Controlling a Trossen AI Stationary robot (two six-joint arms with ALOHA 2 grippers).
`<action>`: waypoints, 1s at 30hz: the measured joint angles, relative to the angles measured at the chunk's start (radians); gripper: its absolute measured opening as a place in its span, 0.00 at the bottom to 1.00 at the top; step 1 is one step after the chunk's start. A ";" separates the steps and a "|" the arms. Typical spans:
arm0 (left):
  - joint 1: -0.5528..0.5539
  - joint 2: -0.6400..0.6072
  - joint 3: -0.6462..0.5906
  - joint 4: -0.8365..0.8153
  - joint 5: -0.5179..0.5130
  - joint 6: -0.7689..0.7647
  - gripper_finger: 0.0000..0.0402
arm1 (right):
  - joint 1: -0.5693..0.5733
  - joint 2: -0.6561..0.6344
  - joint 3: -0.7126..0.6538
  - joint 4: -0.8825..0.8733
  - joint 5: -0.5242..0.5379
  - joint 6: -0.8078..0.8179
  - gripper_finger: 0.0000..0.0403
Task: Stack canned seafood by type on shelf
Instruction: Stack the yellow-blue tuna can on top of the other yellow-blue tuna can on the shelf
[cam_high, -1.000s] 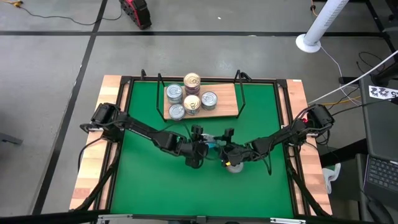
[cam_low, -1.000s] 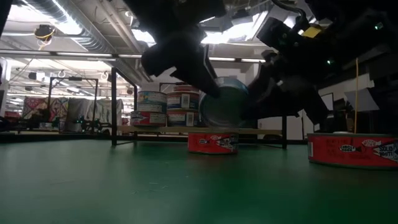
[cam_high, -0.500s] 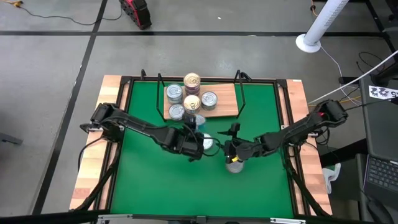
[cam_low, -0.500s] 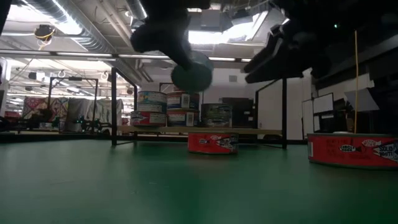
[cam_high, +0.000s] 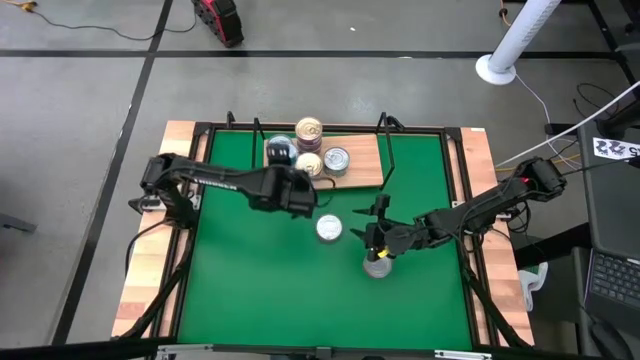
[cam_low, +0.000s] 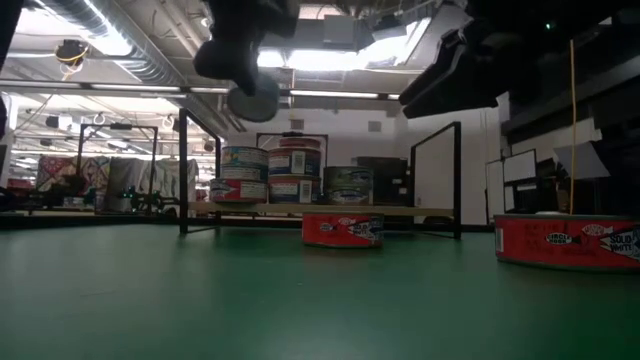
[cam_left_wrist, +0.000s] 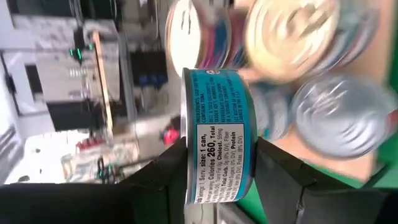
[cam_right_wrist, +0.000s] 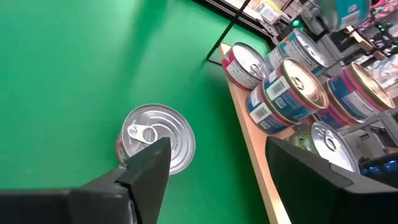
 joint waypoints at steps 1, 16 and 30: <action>0.018 -0.001 0.000 -0.018 0.000 -0.004 0.37 | 0.000 0.000 0.000 0.000 -0.006 0.000 0.65; 0.238 0.003 0.000 0.029 0.109 0.088 0.37 | 0.000 0.000 0.000 0.001 -0.007 0.000 0.65; 0.294 0.003 0.000 0.122 0.159 0.191 0.37 | 0.000 0.000 0.000 0.002 -0.016 0.000 0.65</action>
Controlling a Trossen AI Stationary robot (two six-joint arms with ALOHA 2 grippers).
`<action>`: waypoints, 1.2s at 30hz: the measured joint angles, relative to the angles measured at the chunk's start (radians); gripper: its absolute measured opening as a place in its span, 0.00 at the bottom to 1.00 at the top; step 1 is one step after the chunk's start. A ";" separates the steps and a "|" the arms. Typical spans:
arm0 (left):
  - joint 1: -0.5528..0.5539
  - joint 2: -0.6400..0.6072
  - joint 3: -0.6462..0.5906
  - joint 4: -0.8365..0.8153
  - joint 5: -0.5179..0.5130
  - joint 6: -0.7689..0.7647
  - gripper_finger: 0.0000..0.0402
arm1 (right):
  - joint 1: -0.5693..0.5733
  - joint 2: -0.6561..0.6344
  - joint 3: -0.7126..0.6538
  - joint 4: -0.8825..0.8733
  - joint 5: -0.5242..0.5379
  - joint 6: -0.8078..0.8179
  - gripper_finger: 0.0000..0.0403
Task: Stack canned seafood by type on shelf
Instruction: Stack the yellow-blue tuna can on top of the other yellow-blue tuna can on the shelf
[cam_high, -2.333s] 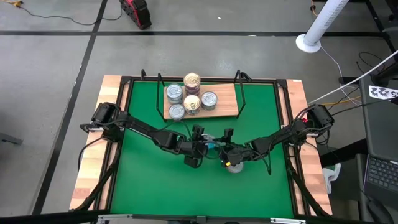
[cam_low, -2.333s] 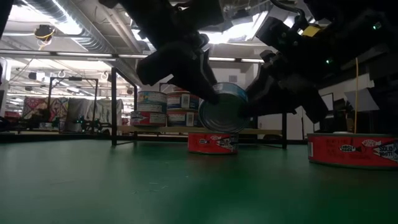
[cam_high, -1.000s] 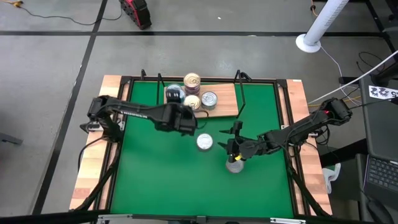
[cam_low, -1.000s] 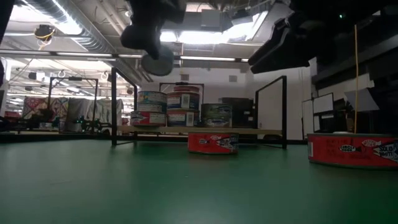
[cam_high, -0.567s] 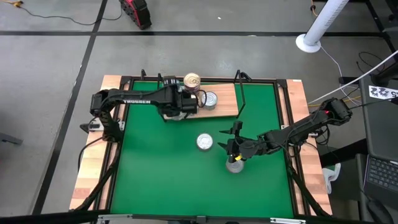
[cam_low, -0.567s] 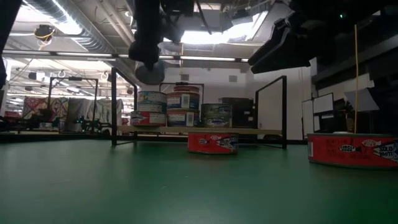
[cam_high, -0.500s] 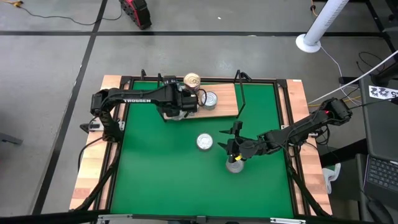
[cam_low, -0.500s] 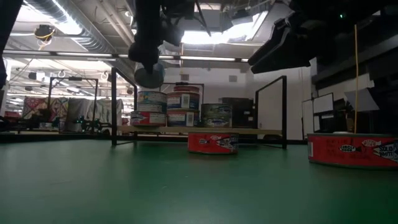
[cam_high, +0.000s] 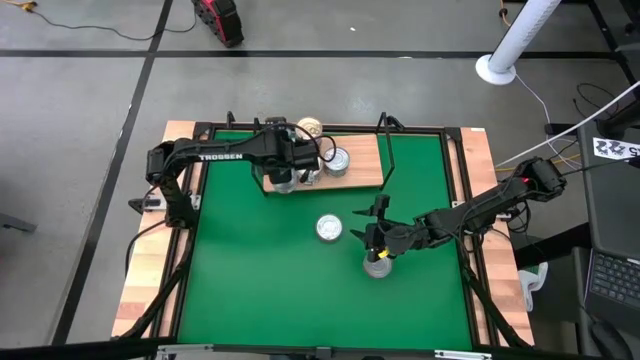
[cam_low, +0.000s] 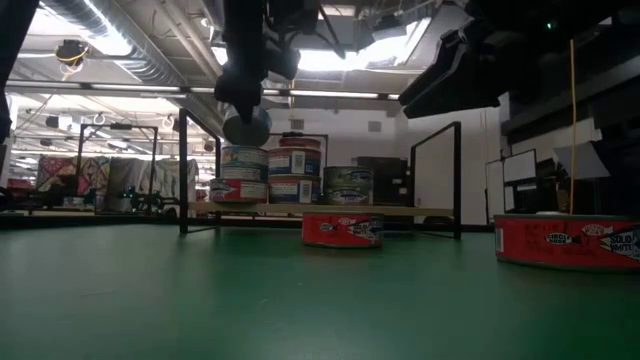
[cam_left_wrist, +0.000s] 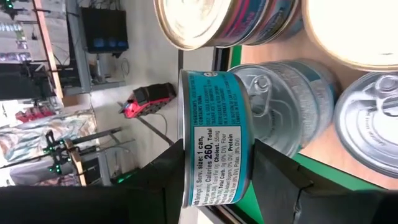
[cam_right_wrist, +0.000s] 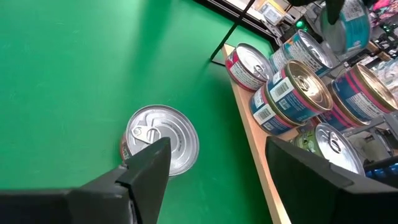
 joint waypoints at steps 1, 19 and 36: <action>0.003 0.000 0.000 0.000 0.000 0.001 0.38 | 0.000 0.000 0.000 0.000 -0.005 0.000 0.65; 0.003 0.000 0.000 0.008 0.096 0.098 0.40 | 0.000 0.000 0.000 0.000 -0.006 0.000 0.65; 0.024 0.000 0.000 0.010 0.107 0.093 0.59 | 0.000 0.000 0.000 0.000 -0.006 0.000 0.65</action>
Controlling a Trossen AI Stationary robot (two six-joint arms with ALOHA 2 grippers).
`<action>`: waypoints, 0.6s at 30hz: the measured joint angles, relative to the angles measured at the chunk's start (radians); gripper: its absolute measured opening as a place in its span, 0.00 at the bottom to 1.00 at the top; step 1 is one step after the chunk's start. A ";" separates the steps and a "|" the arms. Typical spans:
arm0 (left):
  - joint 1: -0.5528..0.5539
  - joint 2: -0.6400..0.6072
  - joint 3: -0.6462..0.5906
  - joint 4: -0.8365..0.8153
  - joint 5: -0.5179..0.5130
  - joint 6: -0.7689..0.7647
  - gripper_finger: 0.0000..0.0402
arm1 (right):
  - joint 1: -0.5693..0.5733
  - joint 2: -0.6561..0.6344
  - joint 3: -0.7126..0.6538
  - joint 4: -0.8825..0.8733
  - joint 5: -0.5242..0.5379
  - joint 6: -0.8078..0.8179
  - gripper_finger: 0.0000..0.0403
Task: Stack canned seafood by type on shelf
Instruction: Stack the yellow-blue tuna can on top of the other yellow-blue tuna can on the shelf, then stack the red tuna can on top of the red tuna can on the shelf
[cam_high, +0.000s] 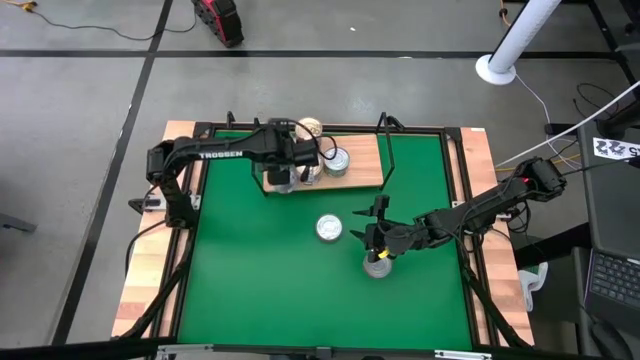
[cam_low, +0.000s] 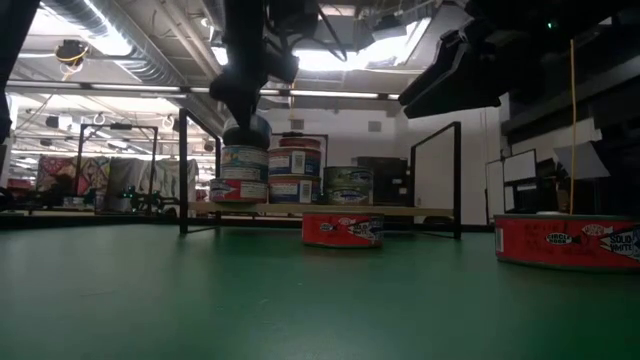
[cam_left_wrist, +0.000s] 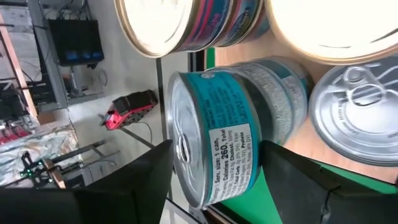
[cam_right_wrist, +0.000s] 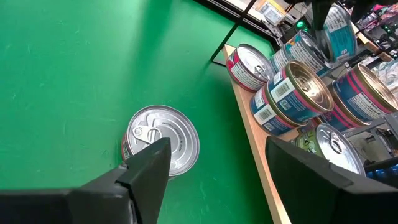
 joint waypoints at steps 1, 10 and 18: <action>0.006 0.000 0.000 0.000 0.001 0.000 0.59 | 0.000 0.000 0.000 0.000 0.000 0.000 0.65; 0.035 0.000 0.000 0.000 0.102 0.000 0.59 | 0.000 0.000 0.000 0.000 0.000 0.000 0.65; -0.012 0.000 0.000 0.001 0.094 -0.004 0.59 | 0.000 0.000 0.000 0.000 0.000 0.000 0.65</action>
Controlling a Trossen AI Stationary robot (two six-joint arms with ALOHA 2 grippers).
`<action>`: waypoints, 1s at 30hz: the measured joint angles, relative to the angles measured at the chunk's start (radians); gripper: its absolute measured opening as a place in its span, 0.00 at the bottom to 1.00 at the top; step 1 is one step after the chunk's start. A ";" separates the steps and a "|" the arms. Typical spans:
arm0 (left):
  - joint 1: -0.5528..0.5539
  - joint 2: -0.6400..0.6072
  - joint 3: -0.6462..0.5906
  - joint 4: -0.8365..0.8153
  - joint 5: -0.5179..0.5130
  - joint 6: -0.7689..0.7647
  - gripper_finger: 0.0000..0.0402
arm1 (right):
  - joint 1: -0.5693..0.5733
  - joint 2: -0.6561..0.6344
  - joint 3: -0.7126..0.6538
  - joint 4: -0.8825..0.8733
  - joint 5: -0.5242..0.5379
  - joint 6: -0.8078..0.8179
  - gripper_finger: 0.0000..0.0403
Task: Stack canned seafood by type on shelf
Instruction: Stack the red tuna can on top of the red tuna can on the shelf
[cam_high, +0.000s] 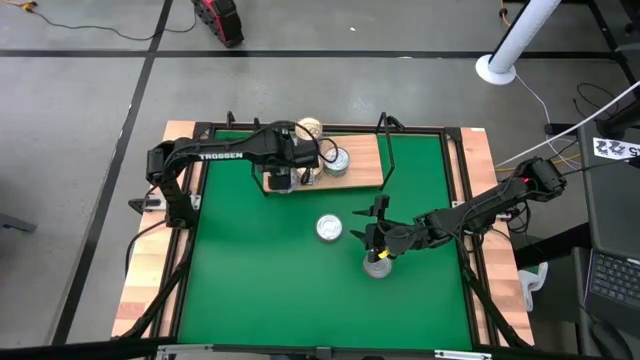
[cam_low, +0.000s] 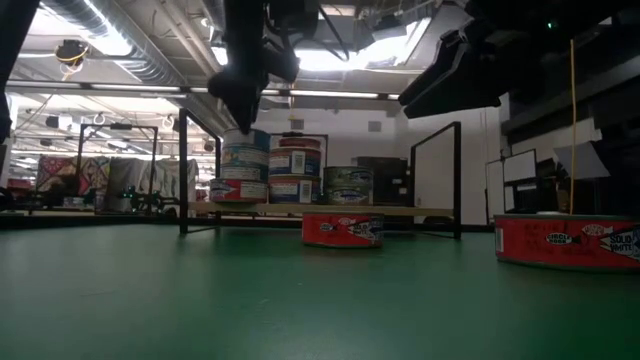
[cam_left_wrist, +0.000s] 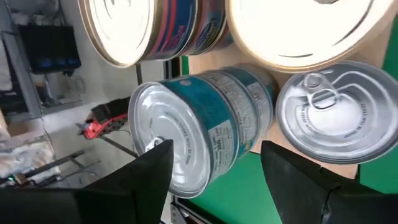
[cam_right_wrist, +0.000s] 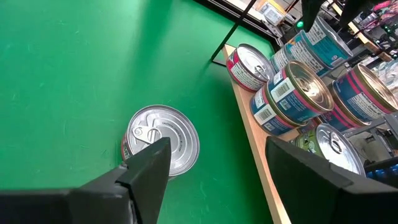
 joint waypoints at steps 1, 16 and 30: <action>-0.009 0.000 0.000 0.000 -0.006 0.001 0.59 | 0.000 0.000 0.000 0.000 0.000 0.000 0.65; -0.233 0.000 0.000 0.018 -0.021 -0.218 0.59 | 0.000 0.000 0.000 0.000 0.000 0.000 0.65; -0.437 0.002 -0.119 0.493 0.234 -0.412 0.59 | 0.000 0.000 0.000 0.000 -0.184 0.000 0.65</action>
